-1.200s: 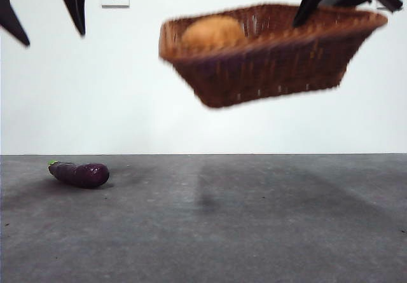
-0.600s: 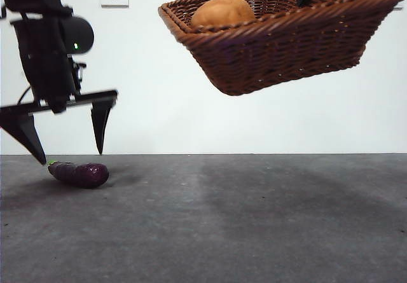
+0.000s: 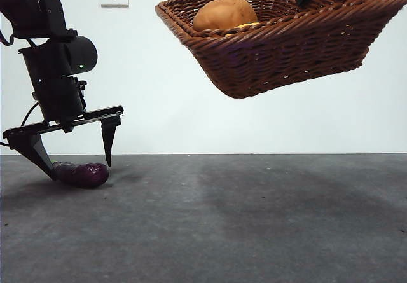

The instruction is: Help me put the vegetables on the table into the basket

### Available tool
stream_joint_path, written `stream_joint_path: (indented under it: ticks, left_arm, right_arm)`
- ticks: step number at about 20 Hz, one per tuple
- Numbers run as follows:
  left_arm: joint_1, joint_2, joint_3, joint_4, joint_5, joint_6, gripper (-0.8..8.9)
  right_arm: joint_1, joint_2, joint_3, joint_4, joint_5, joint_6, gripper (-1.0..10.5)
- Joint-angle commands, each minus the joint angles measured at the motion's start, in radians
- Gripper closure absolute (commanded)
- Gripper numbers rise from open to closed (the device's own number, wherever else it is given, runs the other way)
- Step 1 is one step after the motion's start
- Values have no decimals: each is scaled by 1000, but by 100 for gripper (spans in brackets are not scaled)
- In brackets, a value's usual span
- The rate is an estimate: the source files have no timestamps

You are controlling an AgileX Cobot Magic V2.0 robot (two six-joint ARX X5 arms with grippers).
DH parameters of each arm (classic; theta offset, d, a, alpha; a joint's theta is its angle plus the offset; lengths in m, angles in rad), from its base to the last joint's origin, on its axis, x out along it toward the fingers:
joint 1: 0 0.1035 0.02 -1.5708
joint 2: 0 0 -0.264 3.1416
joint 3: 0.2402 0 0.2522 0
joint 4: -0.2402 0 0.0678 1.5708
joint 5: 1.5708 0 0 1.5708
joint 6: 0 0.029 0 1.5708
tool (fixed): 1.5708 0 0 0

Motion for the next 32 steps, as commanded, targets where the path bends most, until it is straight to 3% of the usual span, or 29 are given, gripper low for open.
stream_joint_path:
  ticks: [1, 3, 6, 9, 10, 15, 19, 22, 26, 29, 32]
  left_arm:
    - [3, 25, -6, 13, 2, -28, 344]
    - [3, 31, -6, 16, 2, -28, 354]
    - [3, 40, -6, 13, 3, -27, 540]
    - [3, 40, -6, 16, 2, 2, 800]
    - [3, 40, -6, 14, 3, 7, 823]
    - [7, 10, -6, 14, 72, 133, 822]
    - [26, -137, -6, 13, 108, 268, 822]
    - [40, -304, -6, -13, 131, 366, 822]
    - [48, -519, -18, -92, 290, 434, 822]
    - [-23, -666, -65, -109, 373, 394, 822]
    - [-182, -718, -113, -108, 395, 333, 822]
  right_arm:
    - [0, -7, 10, 18, -15, -1, 959]
    - [0, -7, 10, 18, -14, 0, 959]
    - [0, -7, 10, 17, -14, -1, 959]
    - [0, -7, 10, 17, -14, 0, 959]
    - [0, -7, 10, 18, -14, 0, 959]
    - [0, -2, 8, 18, -6, 4, 959]
    - [0, 40, -16, 3, -3, 23, 959]
    - [0, 49, -106, 92, -6, 101, 959]
    - [2, 49, -285, 247, -11, 220, 959]
    - [22, 49, -388, 368, -14, 317, 959]
    - [84, 49, -437, 479, 2, 402, 959]
